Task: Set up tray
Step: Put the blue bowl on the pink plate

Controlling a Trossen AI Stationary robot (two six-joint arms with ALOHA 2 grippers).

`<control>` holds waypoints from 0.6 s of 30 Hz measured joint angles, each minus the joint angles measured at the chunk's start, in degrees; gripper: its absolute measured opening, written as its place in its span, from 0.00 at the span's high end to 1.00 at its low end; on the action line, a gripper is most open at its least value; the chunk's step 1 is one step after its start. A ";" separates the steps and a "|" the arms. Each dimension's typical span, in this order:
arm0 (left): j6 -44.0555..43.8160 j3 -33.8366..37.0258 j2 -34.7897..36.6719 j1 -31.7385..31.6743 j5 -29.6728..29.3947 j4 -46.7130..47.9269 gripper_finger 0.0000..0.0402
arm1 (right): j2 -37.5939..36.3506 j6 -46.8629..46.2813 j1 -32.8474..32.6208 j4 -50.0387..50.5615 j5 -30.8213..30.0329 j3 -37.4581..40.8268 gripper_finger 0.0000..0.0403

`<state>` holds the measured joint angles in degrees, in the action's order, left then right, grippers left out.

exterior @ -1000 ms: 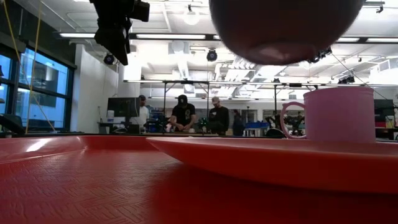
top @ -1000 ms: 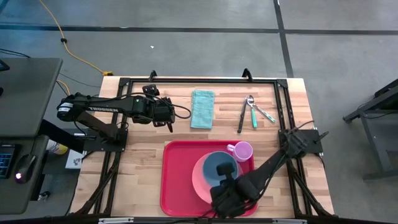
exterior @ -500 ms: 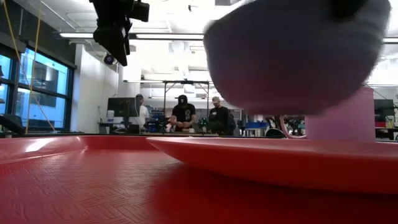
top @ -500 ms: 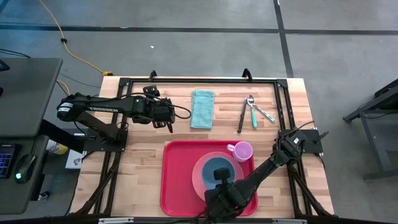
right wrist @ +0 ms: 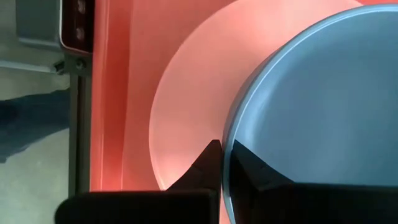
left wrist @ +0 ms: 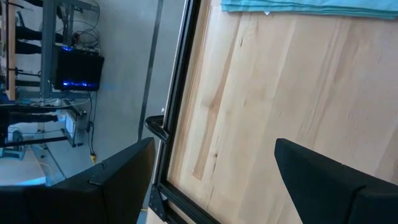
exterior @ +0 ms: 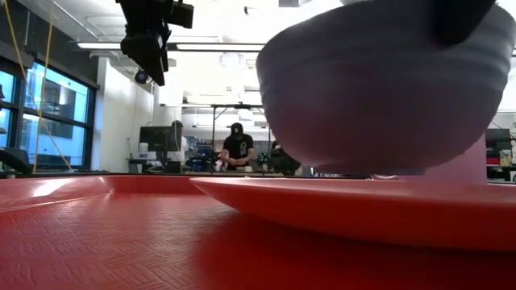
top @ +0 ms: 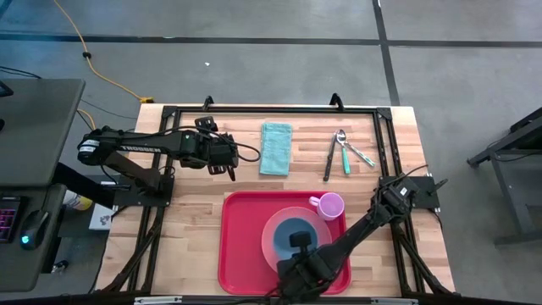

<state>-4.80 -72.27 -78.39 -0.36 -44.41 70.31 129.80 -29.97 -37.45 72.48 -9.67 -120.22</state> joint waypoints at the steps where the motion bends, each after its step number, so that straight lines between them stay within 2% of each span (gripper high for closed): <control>1: 0.00 0.00 0.00 0.01 -0.01 0.02 0.10 | 0.00 0.19 0.00 -0.28 0.00 0.00 1.00; 9: -0.11 0.00 0.00 0.00 0.03 0.02 0.10 | 0.00 -1.16 -0.02 -0.75 0.16 0.08 1.00; 18: -0.13 0.00 0.00 0.00 0.06 0.04 0.10 | -0.04 -3.03 -0.04 -2.85 1.51 4.89 1.00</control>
<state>-4.93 -72.27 -78.39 -0.36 -44.36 70.35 129.75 -33.01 -37.50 69.64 -8.16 -115.34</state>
